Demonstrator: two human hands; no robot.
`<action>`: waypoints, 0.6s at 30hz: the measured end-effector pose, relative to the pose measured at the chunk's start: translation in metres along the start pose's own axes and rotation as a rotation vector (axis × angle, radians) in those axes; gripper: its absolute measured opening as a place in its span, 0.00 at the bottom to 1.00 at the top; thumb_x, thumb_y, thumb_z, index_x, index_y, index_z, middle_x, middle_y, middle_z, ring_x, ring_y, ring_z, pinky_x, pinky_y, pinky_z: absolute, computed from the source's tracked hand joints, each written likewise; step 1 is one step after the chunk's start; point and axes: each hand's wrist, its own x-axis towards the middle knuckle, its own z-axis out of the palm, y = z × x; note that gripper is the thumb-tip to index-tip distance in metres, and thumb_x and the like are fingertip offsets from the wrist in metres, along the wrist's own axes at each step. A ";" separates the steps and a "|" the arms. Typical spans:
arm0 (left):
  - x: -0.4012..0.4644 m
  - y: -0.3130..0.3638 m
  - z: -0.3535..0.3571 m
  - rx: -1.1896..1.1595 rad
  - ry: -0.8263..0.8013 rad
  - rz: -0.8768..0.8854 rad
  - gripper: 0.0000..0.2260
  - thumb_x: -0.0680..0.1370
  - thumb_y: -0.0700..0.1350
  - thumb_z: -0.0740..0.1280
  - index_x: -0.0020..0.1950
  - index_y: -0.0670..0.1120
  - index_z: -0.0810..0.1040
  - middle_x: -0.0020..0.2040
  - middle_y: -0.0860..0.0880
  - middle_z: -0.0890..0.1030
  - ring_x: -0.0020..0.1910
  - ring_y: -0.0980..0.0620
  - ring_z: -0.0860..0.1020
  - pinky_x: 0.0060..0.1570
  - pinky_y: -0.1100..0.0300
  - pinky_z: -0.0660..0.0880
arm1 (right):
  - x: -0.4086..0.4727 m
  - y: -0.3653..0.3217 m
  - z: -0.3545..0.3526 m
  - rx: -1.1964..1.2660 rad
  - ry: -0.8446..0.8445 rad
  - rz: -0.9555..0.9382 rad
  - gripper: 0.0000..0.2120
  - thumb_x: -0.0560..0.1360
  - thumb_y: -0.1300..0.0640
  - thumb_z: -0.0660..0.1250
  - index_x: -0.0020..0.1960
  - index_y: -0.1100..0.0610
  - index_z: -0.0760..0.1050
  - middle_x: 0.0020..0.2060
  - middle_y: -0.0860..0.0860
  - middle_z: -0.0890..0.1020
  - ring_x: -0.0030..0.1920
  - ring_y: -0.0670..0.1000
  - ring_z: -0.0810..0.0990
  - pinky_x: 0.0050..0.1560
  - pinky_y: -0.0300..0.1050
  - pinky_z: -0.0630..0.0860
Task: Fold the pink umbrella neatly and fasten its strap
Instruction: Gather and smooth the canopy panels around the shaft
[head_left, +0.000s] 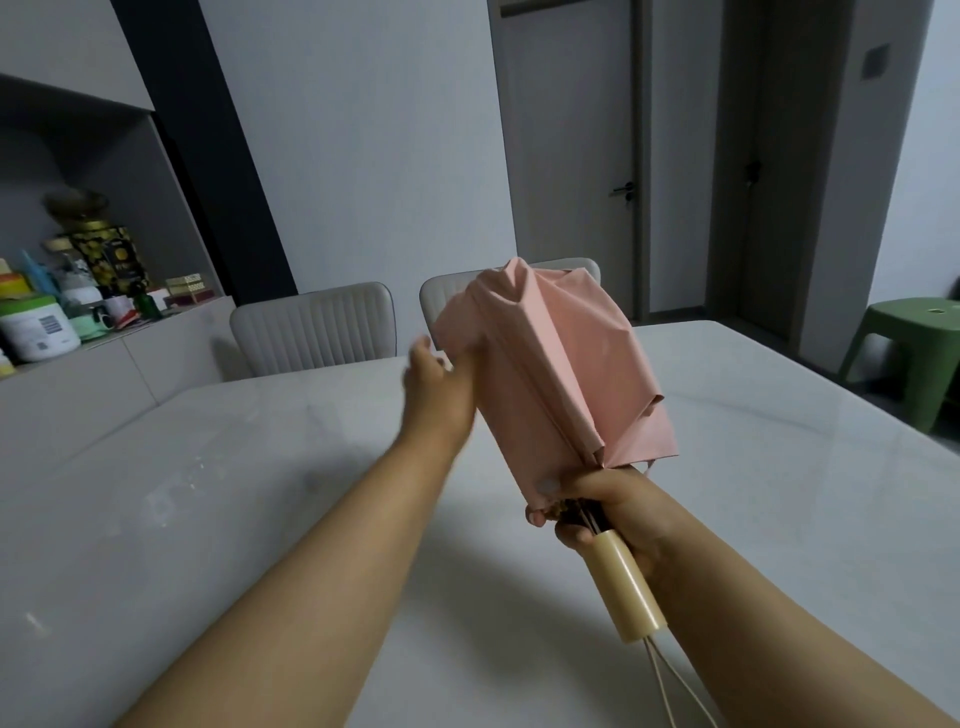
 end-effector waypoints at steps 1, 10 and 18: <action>0.009 0.011 -0.009 0.120 0.081 0.086 0.30 0.77 0.56 0.65 0.75 0.44 0.63 0.70 0.44 0.72 0.64 0.47 0.73 0.63 0.55 0.70 | 0.001 0.001 -0.001 -0.024 0.007 -0.008 0.11 0.60 0.69 0.67 0.43 0.68 0.74 0.29 0.60 0.78 0.30 0.55 0.78 0.19 0.37 0.66; 0.047 0.097 -0.027 0.563 -0.289 0.178 0.25 0.82 0.59 0.53 0.54 0.43 0.82 0.57 0.47 0.79 0.56 0.49 0.74 0.52 0.59 0.63 | 0.007 0.008 -0.009 -0.119 0.006 0.033 0.09 0.60 0.68 0.70 0.40 0.69 0.77 0.31 0.63 0.79 0.38 0.60 0.68 0.21 0.39 0.68; 0.049 0.112 -0.035 0.340 -0.510 0.046 0.22 0.80 0.56 0.59 0.33 0.46 0.78 0.36 0.50 0.79 0.41 0.53 0.74 0.54 0.51 0.64 | 0.009 0.008 -0.009 -0.088 -0.053 0.047 0.14 0.60 0.69 0.69 0.46 0.69 0.74 0.30 0.61 0.78 0.35 0.59 0.69 0.20 0.38 0.68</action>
